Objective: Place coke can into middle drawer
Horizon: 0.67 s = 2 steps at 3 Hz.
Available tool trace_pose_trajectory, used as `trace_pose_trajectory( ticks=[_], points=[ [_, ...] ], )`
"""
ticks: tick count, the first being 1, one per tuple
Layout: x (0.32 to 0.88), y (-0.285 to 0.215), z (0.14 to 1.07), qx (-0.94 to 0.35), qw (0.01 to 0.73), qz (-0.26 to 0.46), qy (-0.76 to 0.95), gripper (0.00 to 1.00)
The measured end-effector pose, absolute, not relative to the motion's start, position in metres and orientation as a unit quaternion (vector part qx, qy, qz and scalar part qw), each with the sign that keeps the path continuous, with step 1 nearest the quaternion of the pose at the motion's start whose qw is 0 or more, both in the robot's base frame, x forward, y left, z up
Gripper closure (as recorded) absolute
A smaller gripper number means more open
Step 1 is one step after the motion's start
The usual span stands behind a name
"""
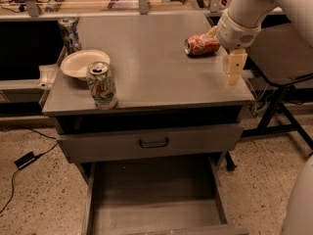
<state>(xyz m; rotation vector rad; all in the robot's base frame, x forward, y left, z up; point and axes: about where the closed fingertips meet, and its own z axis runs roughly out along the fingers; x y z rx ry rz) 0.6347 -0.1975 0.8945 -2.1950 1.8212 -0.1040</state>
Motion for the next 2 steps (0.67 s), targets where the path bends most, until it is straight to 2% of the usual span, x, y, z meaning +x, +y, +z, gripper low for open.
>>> trace_pose_trajectory(
  ticks=[1, 2],
  points=[
    [0.639, -0.196, 0.893, -0.762, 0.144, -0.038, 0.63, 0.0],
    [0.663, -0.197, 0.897, -0.766, 0.158, -0.077, 0.618, 0.0]
  ],
)
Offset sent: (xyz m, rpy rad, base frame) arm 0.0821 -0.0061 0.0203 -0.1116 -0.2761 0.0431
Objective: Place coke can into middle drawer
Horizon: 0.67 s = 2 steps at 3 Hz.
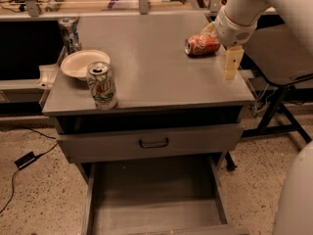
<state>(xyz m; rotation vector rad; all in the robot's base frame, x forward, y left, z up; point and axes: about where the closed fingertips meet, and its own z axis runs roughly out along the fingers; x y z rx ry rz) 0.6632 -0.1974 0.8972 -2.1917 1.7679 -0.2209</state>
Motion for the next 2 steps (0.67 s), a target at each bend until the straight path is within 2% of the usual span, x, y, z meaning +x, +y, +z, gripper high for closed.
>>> trace_pose_trajectory(
  ticks=[2],
  points=[
    [0.737, -0.211, 0.909, -0.751, 0.241, -0.163, 0.592, 0.0]
  ],
)
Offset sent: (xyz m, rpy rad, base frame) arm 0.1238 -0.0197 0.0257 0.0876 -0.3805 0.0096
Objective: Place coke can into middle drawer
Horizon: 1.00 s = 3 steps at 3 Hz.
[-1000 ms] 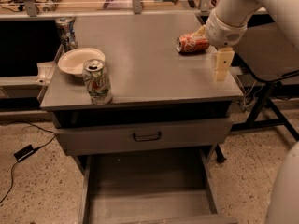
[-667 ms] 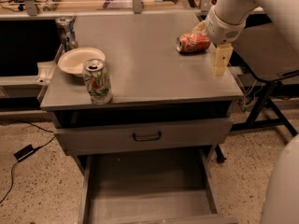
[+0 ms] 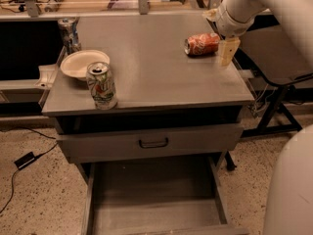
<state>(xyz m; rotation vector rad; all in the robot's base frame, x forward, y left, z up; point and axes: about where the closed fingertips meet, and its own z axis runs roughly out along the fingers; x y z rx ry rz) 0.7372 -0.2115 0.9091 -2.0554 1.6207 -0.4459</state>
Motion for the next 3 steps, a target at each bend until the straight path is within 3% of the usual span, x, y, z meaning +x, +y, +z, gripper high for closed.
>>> trace_pose_trajectory(
  ticks=[2, 3],
  points=[
    [0.788, -0.213, 0.899, -0.735, 0.3, -0.153, 0.588, 0.38],
    [0.806, -0.214, 0.892, -0.731, 0.31, -0.151, 0.589, 0.36]
  ],
)
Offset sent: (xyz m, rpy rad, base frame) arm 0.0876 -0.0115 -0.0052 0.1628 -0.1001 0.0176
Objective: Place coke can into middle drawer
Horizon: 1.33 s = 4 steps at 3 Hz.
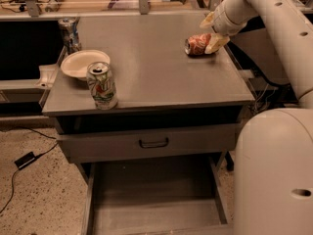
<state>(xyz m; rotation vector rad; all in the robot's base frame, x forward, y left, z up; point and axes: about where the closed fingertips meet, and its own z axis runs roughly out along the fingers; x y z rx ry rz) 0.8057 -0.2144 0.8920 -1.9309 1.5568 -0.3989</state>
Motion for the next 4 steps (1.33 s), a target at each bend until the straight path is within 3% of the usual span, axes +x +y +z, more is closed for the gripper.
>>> trace_pose_trajectory(
  ticks=[3, 4],
  points=[
    [0.832, -0.205, 0.873, -0.736, 0.306, -0.147, 0.586, 0.34],
    [0.836, -0.201, 0.853, -0.744, 0.289, -0.137, 0.586, 0.4]
  ],
)
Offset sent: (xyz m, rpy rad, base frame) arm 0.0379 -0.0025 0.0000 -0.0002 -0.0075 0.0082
